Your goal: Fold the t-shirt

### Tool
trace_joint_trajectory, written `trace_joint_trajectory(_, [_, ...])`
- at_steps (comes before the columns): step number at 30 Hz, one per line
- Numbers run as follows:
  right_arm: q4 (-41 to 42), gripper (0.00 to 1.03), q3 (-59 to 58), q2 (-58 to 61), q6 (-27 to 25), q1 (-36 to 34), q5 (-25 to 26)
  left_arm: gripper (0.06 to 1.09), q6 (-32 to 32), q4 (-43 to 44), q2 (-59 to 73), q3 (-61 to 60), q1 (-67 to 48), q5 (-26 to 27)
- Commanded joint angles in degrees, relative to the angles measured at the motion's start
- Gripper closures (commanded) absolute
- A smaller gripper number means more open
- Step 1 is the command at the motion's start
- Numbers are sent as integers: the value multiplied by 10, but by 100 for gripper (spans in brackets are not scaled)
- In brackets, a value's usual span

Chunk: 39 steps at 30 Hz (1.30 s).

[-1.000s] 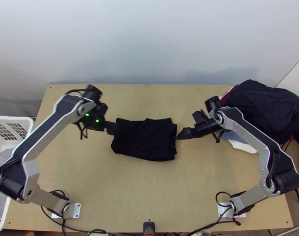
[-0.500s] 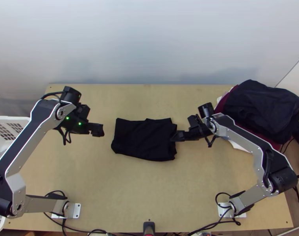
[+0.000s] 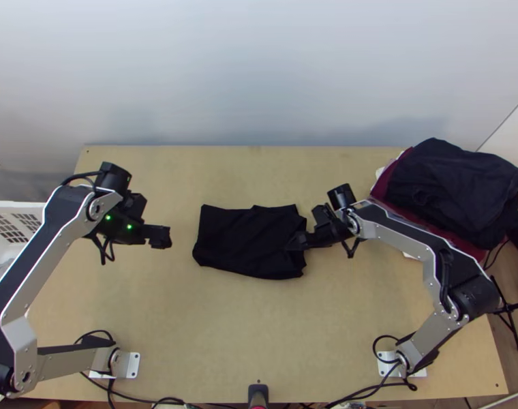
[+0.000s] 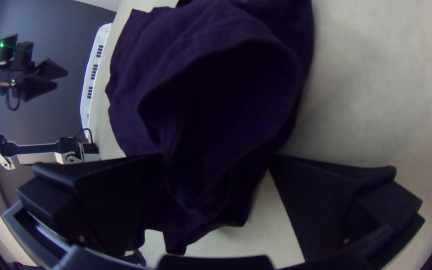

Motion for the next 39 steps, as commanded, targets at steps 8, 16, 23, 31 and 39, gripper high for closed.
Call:
trace_joint_trajectory(8, [23, 17, 72, 70, 40, 49, -26, 10, 0, 10, -21, -41, 10, -14])
trace_joint_trajectory(16, [72, 86, 51, 74, 45, 42, -30, 10, 3, 8, -37, -64, 16, -24])
trace_joint_trajectory(23, [50, 100, 89, -10, 74, 33, -53, 10, 2, 28, -38, -81, 16, -27])
trace_joint_trajectory(31, [-76, 100, 245, -51, 75, -15, -72, 10, 27, 39, -39, -93, 26, -27])
trace_joint_trajectory(39, [-170, 100, 412, -34, 64, -66, -71, 10, 49, 49, -46, -113, 33, -26])
